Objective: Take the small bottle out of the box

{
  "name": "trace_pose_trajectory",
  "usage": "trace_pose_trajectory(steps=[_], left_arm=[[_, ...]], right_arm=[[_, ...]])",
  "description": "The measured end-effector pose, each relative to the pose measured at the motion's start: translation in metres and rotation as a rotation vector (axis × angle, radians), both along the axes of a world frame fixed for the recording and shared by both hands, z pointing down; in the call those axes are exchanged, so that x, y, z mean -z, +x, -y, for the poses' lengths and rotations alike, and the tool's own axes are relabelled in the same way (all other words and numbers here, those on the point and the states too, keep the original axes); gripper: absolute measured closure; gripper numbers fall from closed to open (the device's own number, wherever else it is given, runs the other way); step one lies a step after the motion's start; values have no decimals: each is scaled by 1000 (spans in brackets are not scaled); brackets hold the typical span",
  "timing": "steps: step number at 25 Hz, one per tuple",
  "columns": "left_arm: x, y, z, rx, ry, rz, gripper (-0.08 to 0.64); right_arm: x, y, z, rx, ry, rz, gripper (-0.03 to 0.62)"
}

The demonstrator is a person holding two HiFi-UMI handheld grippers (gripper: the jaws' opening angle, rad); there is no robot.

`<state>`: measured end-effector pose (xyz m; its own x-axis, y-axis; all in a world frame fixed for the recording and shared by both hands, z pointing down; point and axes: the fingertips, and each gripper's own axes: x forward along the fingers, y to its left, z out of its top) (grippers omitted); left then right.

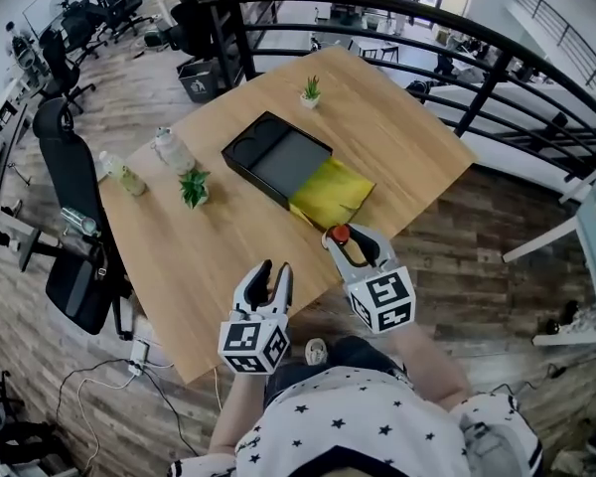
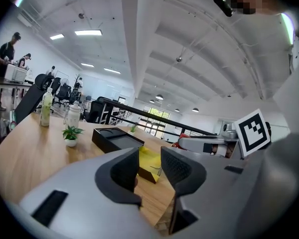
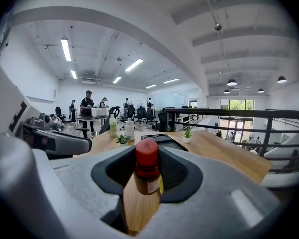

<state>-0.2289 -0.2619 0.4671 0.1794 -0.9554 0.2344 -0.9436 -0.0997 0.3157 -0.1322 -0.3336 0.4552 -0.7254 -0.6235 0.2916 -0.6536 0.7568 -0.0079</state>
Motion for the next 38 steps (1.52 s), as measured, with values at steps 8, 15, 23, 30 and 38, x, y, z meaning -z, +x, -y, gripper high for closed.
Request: trace_pose_trajectory(steps=[8,15,23,30,38], left_arm=[[13,38,-46,13,31,31,445],[24,86,-100,39,44,52,469],[28,136,-160,73,39,84,509],[33,172,-205,72,47,99,526],[33,199,-234,57,69,102,528]], right_arm=[[20,37,-63,18,30,28,450],[33,86,-127,41,37,42,451],[36,140,-190,65,41,41,451],[40,177,-237,65,42,51,449],[38,201,-270,57,53,62,451]])
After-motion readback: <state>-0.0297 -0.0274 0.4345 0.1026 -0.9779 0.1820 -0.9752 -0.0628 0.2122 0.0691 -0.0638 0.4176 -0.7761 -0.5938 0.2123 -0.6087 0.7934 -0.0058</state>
